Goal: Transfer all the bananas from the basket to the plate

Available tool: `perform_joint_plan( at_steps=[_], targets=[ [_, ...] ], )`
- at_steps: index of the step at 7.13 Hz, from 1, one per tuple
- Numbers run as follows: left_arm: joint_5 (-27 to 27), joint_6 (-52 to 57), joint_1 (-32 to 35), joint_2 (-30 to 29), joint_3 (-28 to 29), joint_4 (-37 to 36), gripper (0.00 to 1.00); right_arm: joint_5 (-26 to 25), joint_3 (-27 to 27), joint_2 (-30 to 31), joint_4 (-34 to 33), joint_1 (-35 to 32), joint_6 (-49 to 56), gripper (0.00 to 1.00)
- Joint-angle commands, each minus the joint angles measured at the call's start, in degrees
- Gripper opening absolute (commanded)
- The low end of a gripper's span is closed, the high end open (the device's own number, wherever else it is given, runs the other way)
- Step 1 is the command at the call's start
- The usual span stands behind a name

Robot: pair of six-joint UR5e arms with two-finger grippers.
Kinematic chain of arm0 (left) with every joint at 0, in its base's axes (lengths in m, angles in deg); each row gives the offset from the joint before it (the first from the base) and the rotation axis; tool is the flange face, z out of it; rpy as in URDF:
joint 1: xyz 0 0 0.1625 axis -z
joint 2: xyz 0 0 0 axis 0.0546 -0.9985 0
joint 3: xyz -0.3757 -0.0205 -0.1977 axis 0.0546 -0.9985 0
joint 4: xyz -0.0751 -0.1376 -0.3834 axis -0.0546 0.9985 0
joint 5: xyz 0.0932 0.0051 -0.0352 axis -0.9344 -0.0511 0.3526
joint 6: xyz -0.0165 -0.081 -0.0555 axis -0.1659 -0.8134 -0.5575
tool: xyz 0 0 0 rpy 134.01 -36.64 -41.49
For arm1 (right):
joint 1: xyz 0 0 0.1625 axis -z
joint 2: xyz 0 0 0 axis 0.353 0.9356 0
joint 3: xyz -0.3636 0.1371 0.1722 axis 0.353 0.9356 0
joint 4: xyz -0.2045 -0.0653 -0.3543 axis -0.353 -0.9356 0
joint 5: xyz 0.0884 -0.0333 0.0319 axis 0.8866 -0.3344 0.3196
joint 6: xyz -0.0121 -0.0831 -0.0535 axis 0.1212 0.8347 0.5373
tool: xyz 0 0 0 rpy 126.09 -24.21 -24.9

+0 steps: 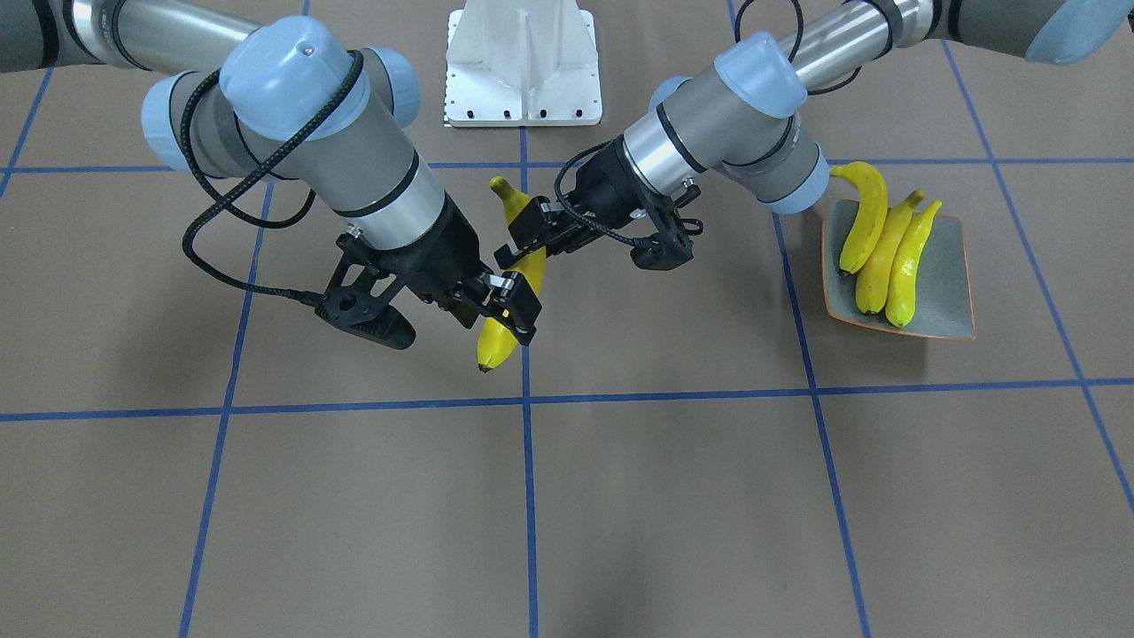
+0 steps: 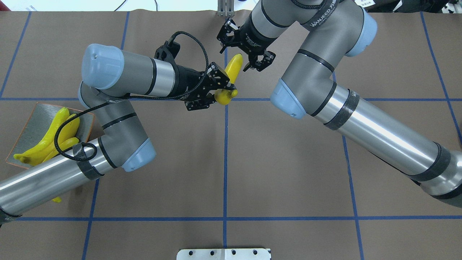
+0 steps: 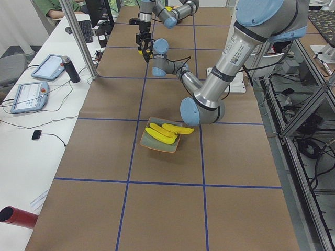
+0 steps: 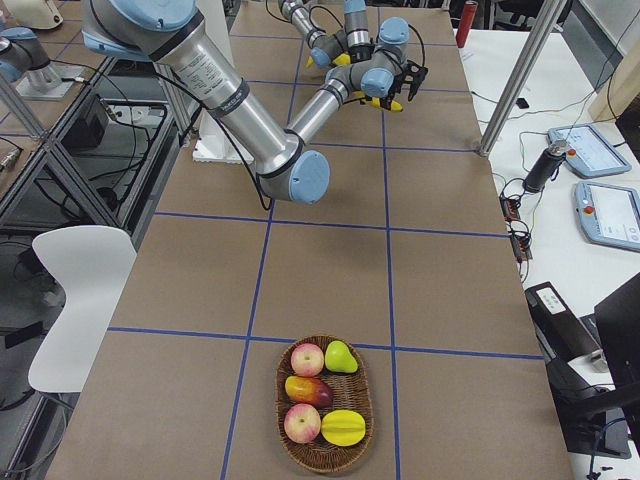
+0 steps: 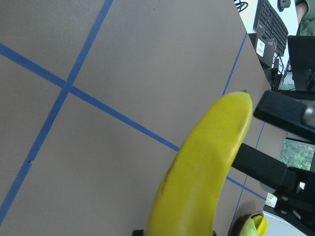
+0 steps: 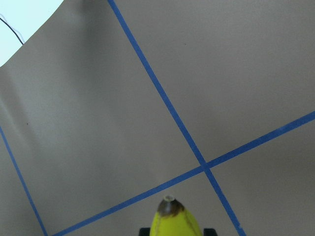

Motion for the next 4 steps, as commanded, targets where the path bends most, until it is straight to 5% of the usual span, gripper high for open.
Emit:
perform_joint_plan(
  at_steps=[1, 4],
  targets=[
    [0.52, -0.03, 0.18, 0.32, -0.29, -0.03, 0.0, 0.01, -0.11, 0.08, 0.28, -0.1, 0.02, 1.0],
    [0.78, -0.2, 1.15, 4.41, -3.69, -2.12, 0.0, 2.19, -0.81, 1.82, 0.1, -4.47, 0.11, 1.0]
  ],
)
